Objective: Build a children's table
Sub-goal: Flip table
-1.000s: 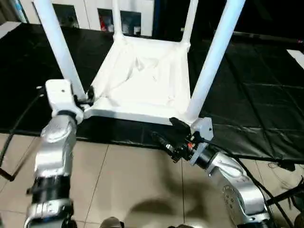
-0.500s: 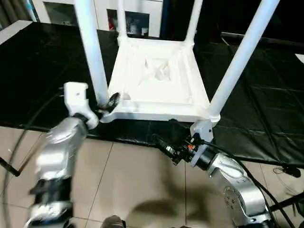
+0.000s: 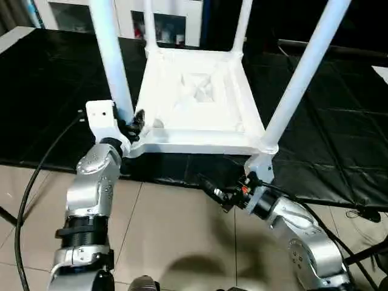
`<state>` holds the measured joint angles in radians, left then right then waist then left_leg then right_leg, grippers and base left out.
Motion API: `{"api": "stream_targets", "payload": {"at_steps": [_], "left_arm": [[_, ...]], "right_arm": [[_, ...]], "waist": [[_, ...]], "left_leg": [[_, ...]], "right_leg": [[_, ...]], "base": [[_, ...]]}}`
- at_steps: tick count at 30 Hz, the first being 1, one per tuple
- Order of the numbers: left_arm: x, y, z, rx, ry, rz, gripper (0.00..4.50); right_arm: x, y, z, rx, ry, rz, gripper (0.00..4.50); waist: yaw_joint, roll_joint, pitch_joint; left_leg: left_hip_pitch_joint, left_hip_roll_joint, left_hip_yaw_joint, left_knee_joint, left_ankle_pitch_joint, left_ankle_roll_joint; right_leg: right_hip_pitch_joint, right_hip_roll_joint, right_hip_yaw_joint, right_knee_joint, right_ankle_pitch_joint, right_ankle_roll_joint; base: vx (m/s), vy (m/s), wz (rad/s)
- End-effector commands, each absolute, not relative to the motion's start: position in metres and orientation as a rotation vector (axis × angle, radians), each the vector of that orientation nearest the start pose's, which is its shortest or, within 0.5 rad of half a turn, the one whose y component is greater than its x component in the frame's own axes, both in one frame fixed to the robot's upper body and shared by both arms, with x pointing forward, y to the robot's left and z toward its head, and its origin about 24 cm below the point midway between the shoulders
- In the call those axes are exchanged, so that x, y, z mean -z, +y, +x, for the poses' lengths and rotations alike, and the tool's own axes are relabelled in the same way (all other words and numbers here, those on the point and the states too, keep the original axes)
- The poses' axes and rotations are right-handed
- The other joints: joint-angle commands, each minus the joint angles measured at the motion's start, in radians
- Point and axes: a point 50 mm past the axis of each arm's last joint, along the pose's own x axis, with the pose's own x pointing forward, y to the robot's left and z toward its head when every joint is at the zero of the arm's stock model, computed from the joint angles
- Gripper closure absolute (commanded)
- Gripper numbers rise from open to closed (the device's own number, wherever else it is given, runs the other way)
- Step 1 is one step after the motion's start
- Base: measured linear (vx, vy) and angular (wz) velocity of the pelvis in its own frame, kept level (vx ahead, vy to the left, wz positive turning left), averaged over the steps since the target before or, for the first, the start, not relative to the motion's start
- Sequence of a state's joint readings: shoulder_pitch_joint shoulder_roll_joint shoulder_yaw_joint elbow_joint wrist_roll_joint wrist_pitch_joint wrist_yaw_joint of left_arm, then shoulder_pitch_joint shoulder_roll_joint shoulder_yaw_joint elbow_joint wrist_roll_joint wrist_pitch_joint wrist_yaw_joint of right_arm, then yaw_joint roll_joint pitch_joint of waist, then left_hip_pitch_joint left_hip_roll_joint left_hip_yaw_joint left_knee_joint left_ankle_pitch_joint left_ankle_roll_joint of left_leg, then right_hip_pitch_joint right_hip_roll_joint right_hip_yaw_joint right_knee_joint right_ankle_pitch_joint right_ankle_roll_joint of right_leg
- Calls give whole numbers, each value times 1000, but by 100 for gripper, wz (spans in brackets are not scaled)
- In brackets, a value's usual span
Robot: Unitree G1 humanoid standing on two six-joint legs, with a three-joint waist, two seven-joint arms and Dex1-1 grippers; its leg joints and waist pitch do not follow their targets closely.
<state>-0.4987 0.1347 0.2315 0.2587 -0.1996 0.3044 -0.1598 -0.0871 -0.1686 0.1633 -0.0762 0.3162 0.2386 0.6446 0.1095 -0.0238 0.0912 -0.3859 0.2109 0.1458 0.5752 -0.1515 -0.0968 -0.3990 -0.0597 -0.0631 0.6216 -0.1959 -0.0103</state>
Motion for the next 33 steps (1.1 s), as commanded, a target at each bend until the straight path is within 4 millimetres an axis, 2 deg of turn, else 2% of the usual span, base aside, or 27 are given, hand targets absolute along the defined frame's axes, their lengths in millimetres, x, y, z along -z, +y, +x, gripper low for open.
{"api": "stream_targets", "payload": {"at_steps": [1, 3, 4, 6, 7, 10, 14, 18, 20, 21, 23, 24, 25, 27, 29, 31, 33], "left_arm": [[-101, 181, 339, 80, 48, -169, 177], [-98, 179, 337, 75, 57, -187, 206], [-98, 179, 337, 75, 57, -187, 206], [-95, 177, 335, 62, 63, -220, 211], [-95, 177, 335, 60, 64, -224, 214], [-94, 176, 333, 40, 65, -293, 220], [-93, 169, 330, 44, 68, -429, 221], [-93, 157, 323, 68, 85, -587, 221], [-92, 151, 319, 88, 101, -644, 221], [-92, 147, 315, 110, 111, -656, 221], [-91, 141, 310, 144, 127, -665, 221], [-90, 137, 307, 161, 138, -662, 221], [-89, 136, 306, 168, 143, -656, 223], [-89, 131, 302, 189, 157, -630, 226], [-88, 128, 299, 197, 164, -628, 227], [-89, 127, 299, 201, 168, -625, 227], [-90, 127, 298, 207, 174, -630, 228]], "right_arm": [[-65, -101, 246, -913, 71, 172, 0], [-66, -100, 245, -945, 75, 177, 0], [-66, -100, 245, -945, 75, 177, 0], [-67, -100, 246, -946, 78, 174, 0], [-67, -100, 246, -946, 78, 174, 0], [-66, -101, 249, -934, 84, 167, 0], [-63, -102, 253, -880, 102, 159, 0], [-62, -103, 263, -791, 131, 189, 0], [-61, -103, 268, -754, 152, 225, 0], [-60, -102, 271, -730, 165, 238, 0], [-58, -101, 277, -689, 194, 263, 0], [-57, -100, 282, -662, 209, 290, 0], [-57, -99, 284, -649, 212, 311, 0], [-59, -96, 294, -592, 210, 392, 0], [-61, -94, 302, -556, 200, 465, 0], [-63, -93, 306, -549, 186, 484, 0], [-64, -91, 314, -525, 175, 484, 0]], "waist": [[-4, 15, -76], [-3, 12, -74], [-4, 8, -73], [-4, 10, -72], [-5, 2, -73], [-5, 3, -73], [-7, 3, -74], [-16, -3, -74], [-16, -2, -73], [-17, -5, -70], [-19, -4, -69], [-21, -11, -66], [-21, -11, -66], [-24, -6, -64], [-27, -11, -65], [-24, -9, -64], [-24, -9, -68]], "left_leg": [[13, 14, 6, -61, -220, 23], [14, 15, 7, -62, -232, 27], [13, 16, 7, -62, -231, 28], [13, 15, 7, -62, -237, 28], [13, 15, 8, -62, -235, 29], [11, 14, 8, -60, -214, 30], [9, 14, 9, -59, -197, 34], [6, 11, 13, -56, -173, 38], [6, 9, 15, -54, -171, 43], [8, 8, 17, -54, -178, 45], [7, 10, 16, -56, -188, 40], [9, 10, 17, -57, -196, 39], [9, 10, 17, -57, -196, 39], [10, 11, 16, -60, -211, 30], [9, 11, 15, -62, -216, 25], [10, 11, 15, -61, -199, 24], [7, 10, 16, -59, -164, 21]], "right_leg": [[52, -64, 45, -77, -100, -169], [51, -65, 46, -80, -129, -164], [51, -65, 46, -80, -131, -164], [48, -65, 46, -83, -156, -155], [49, -66, 47, -84, -161, -152], [49, -66, 46, -83, -158, -150], [49, -66, 46, -81, -140, -155], [51, -64, 47, -77, -124, -174], [49, -65, 48, -76, -133, -183], [46, -63, 48, -82, -157, -175], [43, -62, 47, -82, -185, -160], [41, -60, 48, -86, -198, -147], [41, -60, 48, -86, -198, -147], [38, -61, 49, -88, -219, -125], [39, -61, 48, -87, -222, -115], [38, -60, 49, -85, -198, -105], [42, -59, 49, -77, -131, -114]], "base": [[0, 0, 0], [0, 0, 0], [0, 0, 0], [0, 0, 0], [0, 0, 0], [0, 0, 0], [0, 0, 0], [0, 0, 0], [0, 0, 0], [0, 0, 0], [0, 0, 0], [0, 0, 0], [0, 0, 0], [0, 0, 0], [0, 0, 0], [0, 0, 0], [0, 0, 0]]}}
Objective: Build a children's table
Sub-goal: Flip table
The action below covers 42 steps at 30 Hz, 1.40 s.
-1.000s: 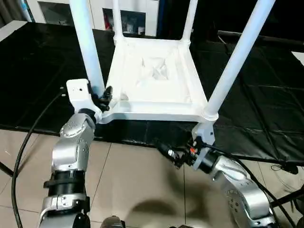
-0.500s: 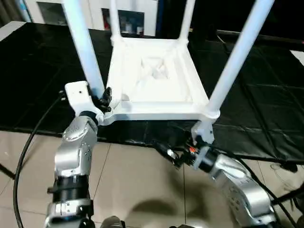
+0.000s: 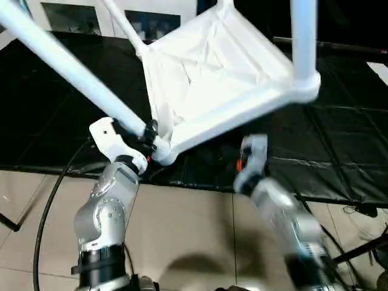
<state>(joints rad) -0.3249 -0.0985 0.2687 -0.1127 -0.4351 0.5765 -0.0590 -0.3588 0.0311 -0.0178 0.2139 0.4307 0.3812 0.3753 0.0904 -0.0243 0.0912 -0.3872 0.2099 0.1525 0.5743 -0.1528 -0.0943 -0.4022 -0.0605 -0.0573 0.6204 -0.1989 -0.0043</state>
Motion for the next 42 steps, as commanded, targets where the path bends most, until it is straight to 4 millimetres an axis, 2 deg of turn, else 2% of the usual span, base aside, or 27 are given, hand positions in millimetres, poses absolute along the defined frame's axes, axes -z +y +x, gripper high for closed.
{"api": "stream_targets", "payload": {"at_steps": [1, 4, 7, 9, 14, 16, 19, 20, 26, 29, 31, 34, 36, 37, 38, 42], "left_arm": [[-90, 127, 298, 207, 174, -630, 228], [-92, 127, 297, 209, 177, -634, 228], [-93, 128, 296, 212, 179, -635, 228], [-92, 127, 295, 214, 182, -632, 228], [-91, 125, 293, 227, 197, -630, 228], [-91, 124, 292, 231, 200, -631, 228], [-91, 123, 292, 234, 202, -632, 228], [-91, 123, 291, 237, 206, -633, 228], [-90, 121, 290, 246, 217, -631, 228], [-90, 121, 290, 250, 220, -631, 228], [-90, 121, 290, 251, 221, -630, 228], [-90, 121, 290, 250, 223, -630, 228], [-90, 121, 290, 249, 223, -631, 228], [-90, 121, 290, 248, 224, -631, 228], [-90, 121, 290, 248, 224, -631, 228], [-89, 121, 290, 250, 229, -627, 228]], "right_arm": [[-64, -91, 314, -525, 175, 484, 0], [-65, -90, 323, -474, 170, 530, 0], [-67, -89, 331, -427, 162, 586, 0], [-73, -90, 341, -372, 123, 695, 0], [-90, -90, 355, -374, 26, 914, 0], [-91, -91, 358, -376, 26, 948, 30], [-92, -90, 361, -388, 29, 973, 50], [-92, -91, 363, -387, 29, 983, 74], [-93, -89, 370, -402, 30, 1024, 124], [-94, -88, 371, -402, 30, 1040, 138], [-93, -88, 372, -399, 30, 1045, 165], [-93, -88, 372, -397, 29, 1043, 178], [-92, -88, 373, -396, 29, 1042, 205], [-92, -89, 373, -396, 26, 1041, 213], [-92, -89, 373, -396, 26, 1041, 217], [-94, -92, 374, -386, 6, 1039, 245]], "waist": [[-4, -10, -69], [-6, -12, -71], [-7, -10, -69], [-7, -10, -69], [-6, -8, -73], [-5, -8, -73], [-5, -9, -74], [-5, -8, -74], [-5, -9, -74], [-4, -7, -75], [-3, -6, -75], [-4, -8, -75], [-3, -8, -75], [-4, -1, -73], [-5, -3, -73], [-4, 0, -73]], "left_leg": [[9, 11, 11, -56, -145, 22], [8, 10, 12, -55, -125, 28], [12, 10, 14, -56, -146, 31], [12, 11, 15, -57, -155, 30], [12, 11, 17, -53, -116, 49], [11, 10, 17, -52, -105, 53], [11, 9, 19, -51, -103, 59], [10, 10, 19, -51, -101, 60], [12, 11, 20, -50, -102, 63], [13, 11, 21, -49, -95, 69], [12, 11, 21, -49, -87, 73], [12, 11, 22, -48, -89, 75], [12, 11, 23, -48, -89, 77], [12, 11, 22, -48, -91, 76], [12, 11, 23, -48, -93, 76], [13, 11, 23, -48, -101, 74]], "right_leg": [[47, -59, 44, -72, -97, -129], [49, -58, 43, -67, -63, -140], [46, -60, 43, -71, -101, -141], [45, -61, 44, -70, -114, -136], [48, -57, 44, -60, -22, -150], [50, -57, 44, -59, -10, -152], [51, -58, 43, -60, -17, -161], [51, -58, 43, -60, -18, -163], [50, -58, 43, -59, -24, -176], [50, -58, 43, -58, -12, -181], [49, -57, 43, -56, 0, -184], [50, -57, 44, -56, -7, -188], [49, -57, 44, -57, -7, -188], [47, -57, 44, -58, -7, -189], [48, -56, 45, -58, -7, -188], [47, -55, 45, -57, -7, -190]], "base": [[0, 0, 0], [0, 0, 0], [0, 0, 0], [0, 0, 0], [0, 0, 0], [0, 0, 0], [0, 0, 0], [0, 0, 0], [0, 0, 0], [0, 0, 0], [0, 0, 0], [0, 0, 0], [0, 0, 0], [0, 0, 0], [0, 0, 0], [0, 0, 0]]}}
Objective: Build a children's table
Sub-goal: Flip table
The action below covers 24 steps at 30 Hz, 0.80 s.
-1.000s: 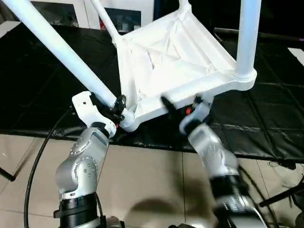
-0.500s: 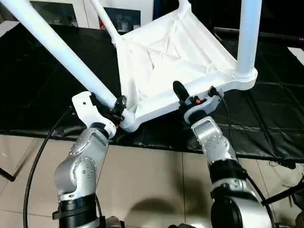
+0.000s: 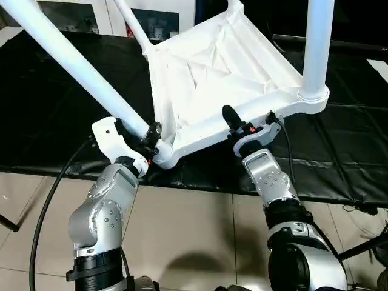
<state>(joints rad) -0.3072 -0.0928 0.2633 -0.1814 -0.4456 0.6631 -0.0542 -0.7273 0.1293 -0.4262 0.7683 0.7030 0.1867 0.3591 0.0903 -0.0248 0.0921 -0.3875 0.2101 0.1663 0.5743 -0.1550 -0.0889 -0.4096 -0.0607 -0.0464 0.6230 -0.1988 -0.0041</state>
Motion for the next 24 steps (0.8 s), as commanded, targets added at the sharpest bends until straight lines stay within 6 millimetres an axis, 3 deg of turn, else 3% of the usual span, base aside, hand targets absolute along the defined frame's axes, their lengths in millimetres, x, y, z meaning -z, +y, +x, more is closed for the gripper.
{"api": "stream_targets", "payload": {"at_steps": [1, 12, 15, 17, 19, 22, 24], "left_arm": [[-89, 121, 290, 250, 228, -625, 228], [-84, 126, 287, 230, 232, -619, 228], [-84, 127, 282, 258, 224, -611, 158], [-81, 132, 273, 282, 230, -597, 150], [-78, 135, 269, 288, 235, -588, 137], [-73, 140, 260, 306, 250, -550, 114], [-72, 140, 254, 335, 256, -520, 92]], "right_arm": [[-94, -93, 374, -384, 0, 1032, 246], [-109, -106, 377, -355, -81, 956, 251], [-115, -115, 379, -327, -111, 927, 251], [-123, -127, 382, -293, -154, 880, 251], [-126, -133, 383, -278, -173, 853, 251], [-131, -145, 385, -234, -200, 835, 251], [-135, -152, 386, -206, -217, 831, 251]], "waist": [[-4, -1, -75], [-4, -4, -74], [-5, -2, -75], [-5, -1, -80], [-4, -3, -84], [-3, -3, -86], [0, -5, -79]], "left_leg": [[14, 11, 9, -48, -101, 67], [13, 11, 10, -49, -103, 66], [12, 10, 10, -49, -101, 61], [13, 9, 11, -45, -81, 61], [8, 8, 14, -37, -27, 87], [7, 10, 15, -33, -32, 105], [6, 11, 16, -36, -58, 106]], "right_leg": [[54, -55, 34, -61, -9, -190], [53, -55, 35, -62, -20, -187], [54, -54, 35, -61, -21, -187], [54, -52, 36, -55, 11, -191], [53, -47, 36, -45, 106, -206], [50, -46, 37, -44, 120, -208], [46, -46, 36, -48, 84, -203]], "base": [[0, 0, 0], [0, 0, 0], [0, 0, 0], [0, 0, 0], [0, 0, 0], [0, 0, 0], [0, 0, 0]]}}
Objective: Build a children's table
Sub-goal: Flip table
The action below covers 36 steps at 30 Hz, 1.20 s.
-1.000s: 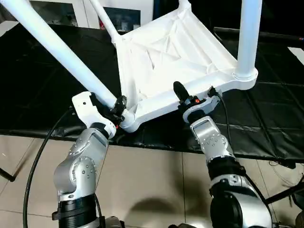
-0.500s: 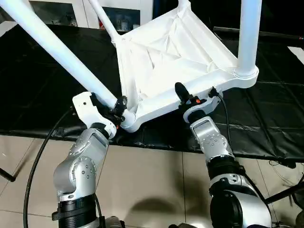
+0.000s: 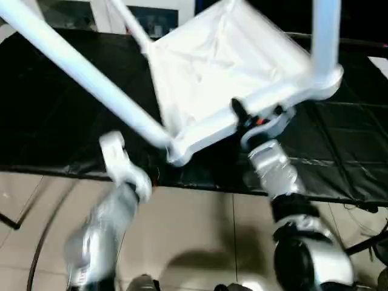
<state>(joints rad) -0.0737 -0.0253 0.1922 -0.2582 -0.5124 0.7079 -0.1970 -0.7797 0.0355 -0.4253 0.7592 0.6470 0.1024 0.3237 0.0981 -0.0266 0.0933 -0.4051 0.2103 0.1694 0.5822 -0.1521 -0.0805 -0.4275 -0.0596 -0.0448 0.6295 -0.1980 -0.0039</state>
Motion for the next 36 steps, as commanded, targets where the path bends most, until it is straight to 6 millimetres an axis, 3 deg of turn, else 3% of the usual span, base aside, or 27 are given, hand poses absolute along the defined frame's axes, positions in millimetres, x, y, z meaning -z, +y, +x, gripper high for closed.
{"api": "stream_targets", "payload": {"at_steps": [1, 3, 9, 14, 22, 29, 36], "left_arm": [[-72, 139, 248, 378, 255, -491, 81], [-72, 139, 246, 397, 254, -475, 70], [-83, 122, 228, 622, 202, -408, 8], [-99, 113, 223, 728, 140, -394, 0], [-123, 95, 218, 914, 80, -281, 0], [-127, 92, 216, 976, 99, -182, 0], [-136, 94, 221, 970, 74, -90, 0]], "right_arm": [[-139, -157, 386, -195, -239, 797, 251], [-141, -159, 386, -193, -247, 780, 251], [-155, -178, 386, -104, -318, 675, 252], [-162, -189, 384, -59, -345, 542, 252], [-160, -204, 378, 63, -312, 356, 252], [-164, -207, 376, 72, -302, 212, 252], [-170, -203, 374, 46, -302, 89, 253]], "waist": [[-7, -2, -79], [-8, -3, -76], [-11, -3, -75], [-13, -9, -78], [-16, -13, -84], [-19, -12, -85], [-23, -18, -83]], "left_leg": [[24, 12, 13, -45, -73, 92], [26, 13, 14, -47, -115, 70], [28, 12, 15, -48, -136, 38], [24, 9, 16, -46, -127, 24], [23, 3, 19, -39, -90, 33], [23, 1, 19, -36, -100, 16], [24, 0, 19, -34, -170, -18]], "right_leg": [[64, -48, 34, -55, 64, -200], [59, -48, 35, -60, -12, -185], [54, -47, 37, -64, -72, -156], [58, -46, 38, -62, -75, -142], [61, -41, 40, -55, -34, -131], [61, -37, 41, -53, -48, -117], [57, -38, 42, -64, -177, -87]], "base": [[0, 0, 0], [0, 0, 0], [0, 0, 0], [0, 0, 0], [0, 0, 0], [0, 0, 0], [0, 0, 0]]}}
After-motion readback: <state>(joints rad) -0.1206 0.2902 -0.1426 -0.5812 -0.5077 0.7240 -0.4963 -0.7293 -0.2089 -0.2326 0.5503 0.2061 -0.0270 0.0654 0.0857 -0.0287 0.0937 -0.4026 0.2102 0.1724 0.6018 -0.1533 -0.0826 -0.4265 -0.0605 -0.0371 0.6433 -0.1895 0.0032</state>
